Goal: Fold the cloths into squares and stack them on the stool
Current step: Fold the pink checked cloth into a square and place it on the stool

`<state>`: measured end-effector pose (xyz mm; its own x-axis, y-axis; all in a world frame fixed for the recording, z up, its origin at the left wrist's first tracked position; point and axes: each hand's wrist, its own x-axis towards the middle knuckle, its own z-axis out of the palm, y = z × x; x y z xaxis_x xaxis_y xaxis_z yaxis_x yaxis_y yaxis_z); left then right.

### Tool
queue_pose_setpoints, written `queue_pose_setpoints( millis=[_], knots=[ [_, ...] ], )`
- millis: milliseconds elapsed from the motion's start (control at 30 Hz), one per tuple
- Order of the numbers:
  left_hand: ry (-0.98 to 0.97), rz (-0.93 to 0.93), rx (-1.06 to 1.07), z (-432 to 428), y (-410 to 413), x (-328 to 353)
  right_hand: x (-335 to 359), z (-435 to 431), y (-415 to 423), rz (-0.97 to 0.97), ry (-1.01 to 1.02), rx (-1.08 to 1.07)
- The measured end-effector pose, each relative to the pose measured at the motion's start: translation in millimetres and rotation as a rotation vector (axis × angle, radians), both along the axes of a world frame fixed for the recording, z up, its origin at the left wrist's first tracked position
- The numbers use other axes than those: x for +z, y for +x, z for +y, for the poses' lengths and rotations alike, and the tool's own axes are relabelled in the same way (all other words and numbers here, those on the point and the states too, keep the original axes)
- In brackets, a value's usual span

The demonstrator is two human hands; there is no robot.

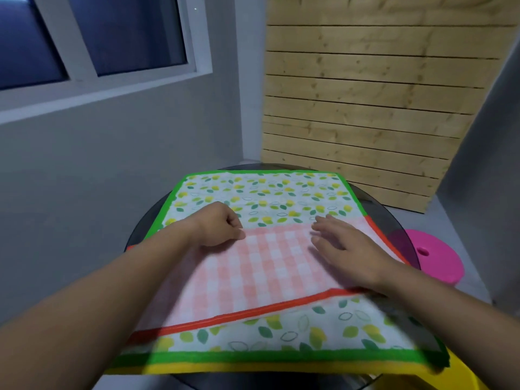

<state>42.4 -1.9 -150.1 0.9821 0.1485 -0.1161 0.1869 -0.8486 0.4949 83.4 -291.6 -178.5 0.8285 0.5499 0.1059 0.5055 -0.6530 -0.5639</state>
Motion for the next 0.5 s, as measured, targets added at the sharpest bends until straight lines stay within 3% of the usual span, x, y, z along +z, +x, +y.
queue_pose_setpoints(
  millis=[167,233,400,500],
  knots=[
    [-0.2,-0.053,0.409,7,-19,-4,11,19,-18,-0.001,-0.006,0.115],
    [-0.204,-0.022,0.474,4,-26,-5,14,27,-28,0.011,-0.031,0.179],
    [-0.254,0.08,0.464,-13,-51,-5,15,34,-44,0.071,-0.089,0.252],
    [-0.047,0.024,0.36,-18,-66,-5,15,29,-47,0.056,-0.153,0.266]
  ],
)
